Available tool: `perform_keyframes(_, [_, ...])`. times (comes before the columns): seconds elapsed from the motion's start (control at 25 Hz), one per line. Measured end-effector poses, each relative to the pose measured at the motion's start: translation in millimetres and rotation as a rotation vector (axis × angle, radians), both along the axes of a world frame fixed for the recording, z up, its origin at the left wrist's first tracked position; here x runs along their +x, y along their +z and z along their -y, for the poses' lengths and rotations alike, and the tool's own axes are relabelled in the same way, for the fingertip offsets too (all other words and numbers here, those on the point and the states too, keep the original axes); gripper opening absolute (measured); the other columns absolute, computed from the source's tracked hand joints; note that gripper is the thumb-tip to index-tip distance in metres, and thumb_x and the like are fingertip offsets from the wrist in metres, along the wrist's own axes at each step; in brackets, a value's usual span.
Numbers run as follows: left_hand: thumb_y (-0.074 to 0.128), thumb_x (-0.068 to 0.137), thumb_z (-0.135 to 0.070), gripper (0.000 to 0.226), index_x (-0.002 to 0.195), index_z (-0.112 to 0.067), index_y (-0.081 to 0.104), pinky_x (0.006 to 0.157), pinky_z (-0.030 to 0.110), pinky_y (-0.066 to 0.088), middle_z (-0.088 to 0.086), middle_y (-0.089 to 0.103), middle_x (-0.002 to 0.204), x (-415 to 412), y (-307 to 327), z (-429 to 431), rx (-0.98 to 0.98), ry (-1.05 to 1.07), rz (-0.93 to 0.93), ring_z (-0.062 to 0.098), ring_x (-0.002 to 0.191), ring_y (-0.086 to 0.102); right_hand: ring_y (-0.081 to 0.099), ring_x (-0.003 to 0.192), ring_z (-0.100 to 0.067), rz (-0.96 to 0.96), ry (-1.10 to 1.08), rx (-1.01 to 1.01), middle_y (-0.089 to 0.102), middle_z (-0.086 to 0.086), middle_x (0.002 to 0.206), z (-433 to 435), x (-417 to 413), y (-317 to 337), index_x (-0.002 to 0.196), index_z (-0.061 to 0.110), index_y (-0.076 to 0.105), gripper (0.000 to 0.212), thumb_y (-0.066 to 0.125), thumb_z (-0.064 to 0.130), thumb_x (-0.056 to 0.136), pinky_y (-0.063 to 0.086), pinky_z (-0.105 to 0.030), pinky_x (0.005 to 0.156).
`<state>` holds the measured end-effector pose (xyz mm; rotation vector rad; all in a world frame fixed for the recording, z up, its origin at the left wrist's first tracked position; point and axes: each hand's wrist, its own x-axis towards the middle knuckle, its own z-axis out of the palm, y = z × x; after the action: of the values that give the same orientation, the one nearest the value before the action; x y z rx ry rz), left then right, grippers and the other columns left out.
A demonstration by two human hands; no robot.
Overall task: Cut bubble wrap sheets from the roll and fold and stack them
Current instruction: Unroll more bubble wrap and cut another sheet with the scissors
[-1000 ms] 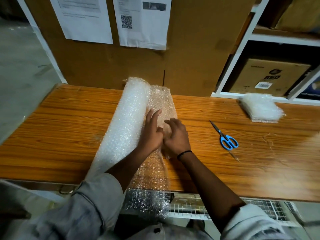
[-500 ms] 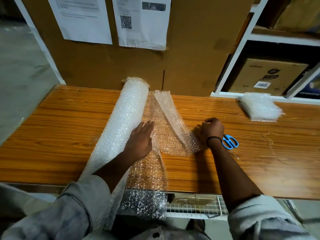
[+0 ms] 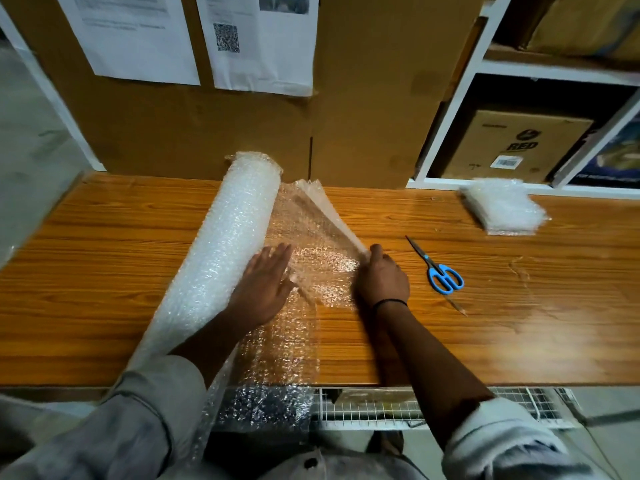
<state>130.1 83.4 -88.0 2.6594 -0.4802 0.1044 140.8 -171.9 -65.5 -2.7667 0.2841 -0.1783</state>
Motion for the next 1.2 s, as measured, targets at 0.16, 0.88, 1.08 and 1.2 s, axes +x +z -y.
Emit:
perform_keyframes(0.16, [0.014,0.100,-0.069,0.071,0.164,-0.037,0.008,0.123,0.046,-0.009,0.002,-0.006,0.172,10.3,-12.3,-16.1,0.241,-0.024,-0.007,0.030,0.157,-0.012,0.061,0.107,-0.047,0.186,-0.266,0.277,0.058,-0.024,0.129,40.6,4.0,7.6,0.136,0.008,0.051,0.043,0.060,0.015,0.094,0.048,-0.048,0.078])
perform_keyframes(0.88, [-0.003,0.096,-0.075,0.079,0.164,-0.034,-0.004,0.124,0.056,-0.009,0.002,-0.015,0.171,9.0,-22.2,25.1,0.322,-0.093,-0.045,0.031,0.156,-0.016,0.067,0.092,-0.028,-0.364,-0.202,1.401,0.068,-0.020,0.125,58.0,81.6,58.4,0.110,0.008,0.066,0.022,0.073,0.009,0.090,0.055,-0.046,0.097])
perform_keyframes(1.08, [-0.003,0.096,-0.074,0.075,0.162,-0.040,-0.004,0.125,0.058,-0.008,0.003,-0.015,0.170,7.0,-22.0,28.9,0.310,-0.084,-0.045,0.032,0.156,-0.017,0.059,0.119,-0.036,0.129,-0.267,0.456,0.050,-0.018,0.139,81.9,78.7,27.8,0.140,0.014,0.057,0.053,0.066,0.005,0.089,0.048,-0.041,0.100])
perform_keyframes(1.2, [-0.003,0.099,-0.070,0.067,0.161,-0.046,-0.001,0.124,0.059,-0.006,0.003,-0.010,0.171,6.5,-23.2,30.1,0.271,-0.065,-0.035,0.034,0.157,-0.012,0.050,0.126,-0.045,0.052,-0.260,0.115,0.049,-0.019,0.139,94.2,66.5,8.8,0.134,0.017,0.058,0.039,0.061,0.032,0.099,0.040,-0.055,0.103])
